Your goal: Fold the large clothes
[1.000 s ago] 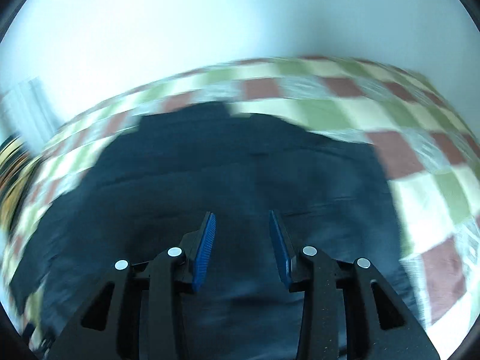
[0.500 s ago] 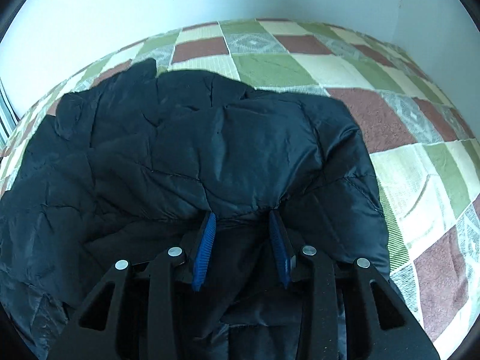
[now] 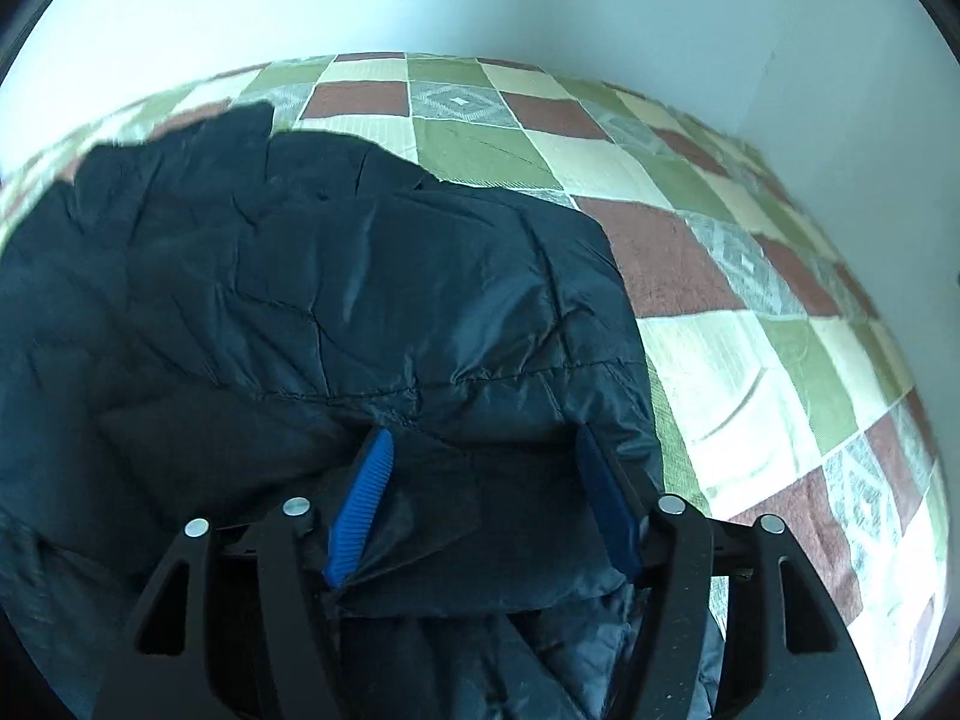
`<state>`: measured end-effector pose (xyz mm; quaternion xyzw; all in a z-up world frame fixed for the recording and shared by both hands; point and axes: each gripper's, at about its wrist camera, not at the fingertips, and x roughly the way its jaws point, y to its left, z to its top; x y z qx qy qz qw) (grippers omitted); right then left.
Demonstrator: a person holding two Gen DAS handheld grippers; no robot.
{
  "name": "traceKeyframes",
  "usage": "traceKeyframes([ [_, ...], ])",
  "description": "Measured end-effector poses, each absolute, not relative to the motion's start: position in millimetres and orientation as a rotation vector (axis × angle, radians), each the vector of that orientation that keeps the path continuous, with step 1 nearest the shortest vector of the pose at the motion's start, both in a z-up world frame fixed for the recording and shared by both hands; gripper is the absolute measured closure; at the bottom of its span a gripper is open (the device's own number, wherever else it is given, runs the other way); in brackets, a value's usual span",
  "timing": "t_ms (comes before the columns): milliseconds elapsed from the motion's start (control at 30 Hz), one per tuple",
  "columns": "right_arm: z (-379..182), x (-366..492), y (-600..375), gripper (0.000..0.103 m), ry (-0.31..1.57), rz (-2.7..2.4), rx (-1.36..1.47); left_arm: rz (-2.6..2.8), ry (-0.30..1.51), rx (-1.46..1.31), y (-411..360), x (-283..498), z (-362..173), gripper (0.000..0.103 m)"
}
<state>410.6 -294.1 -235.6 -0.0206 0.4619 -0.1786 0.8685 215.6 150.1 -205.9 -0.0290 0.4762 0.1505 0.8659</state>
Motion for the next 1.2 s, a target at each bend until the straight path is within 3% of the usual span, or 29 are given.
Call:
traceKeyframes([
  [333, -236, 404, -293, 0.037, 0.932, -0.391, -0.049, 0.385, 0.95, -0.093, 184, 200, -190, 0.004],
  [733, -236, 400, -297, 0.032, 0.917, -0.396, -0.026, 0.629, 0.919, -0.373, 325, 151, -193, 0.004],
  [1200, -236, 400, -295, 0.031, 0.912, -0.402, -0.033, 0.567, 0.854, -0.54, 393, 175, -218, 0.004],
])
